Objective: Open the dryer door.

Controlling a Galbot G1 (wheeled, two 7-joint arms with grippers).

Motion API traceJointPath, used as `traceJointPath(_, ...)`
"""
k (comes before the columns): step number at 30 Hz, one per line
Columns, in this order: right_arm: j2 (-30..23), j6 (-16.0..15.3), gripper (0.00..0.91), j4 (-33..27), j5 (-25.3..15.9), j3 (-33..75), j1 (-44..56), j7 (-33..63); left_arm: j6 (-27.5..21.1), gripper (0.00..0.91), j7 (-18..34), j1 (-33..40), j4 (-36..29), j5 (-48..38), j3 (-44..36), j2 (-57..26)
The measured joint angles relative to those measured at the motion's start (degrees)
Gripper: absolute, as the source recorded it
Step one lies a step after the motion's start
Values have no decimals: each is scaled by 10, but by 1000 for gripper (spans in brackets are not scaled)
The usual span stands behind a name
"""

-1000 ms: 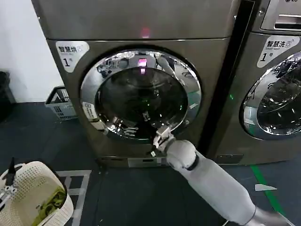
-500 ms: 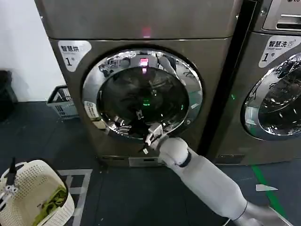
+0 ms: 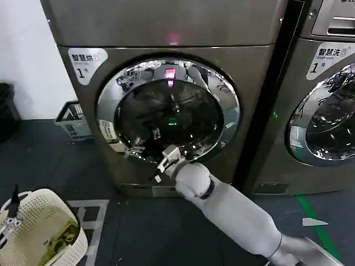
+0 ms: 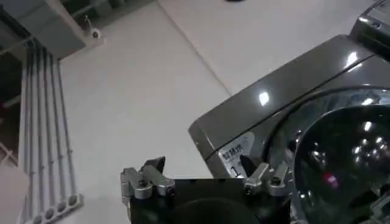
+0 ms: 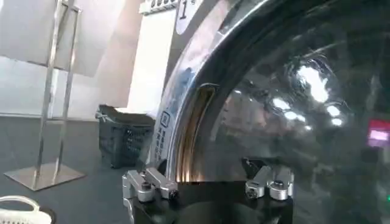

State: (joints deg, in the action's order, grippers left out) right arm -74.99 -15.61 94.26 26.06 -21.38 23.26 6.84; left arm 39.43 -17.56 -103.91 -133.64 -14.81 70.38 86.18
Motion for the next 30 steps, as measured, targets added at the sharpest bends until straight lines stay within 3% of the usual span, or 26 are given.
traceJointPath(30,-60,1,907,-66,-10,-10,-29,-26,2,907,0,1,1,2,2,1)
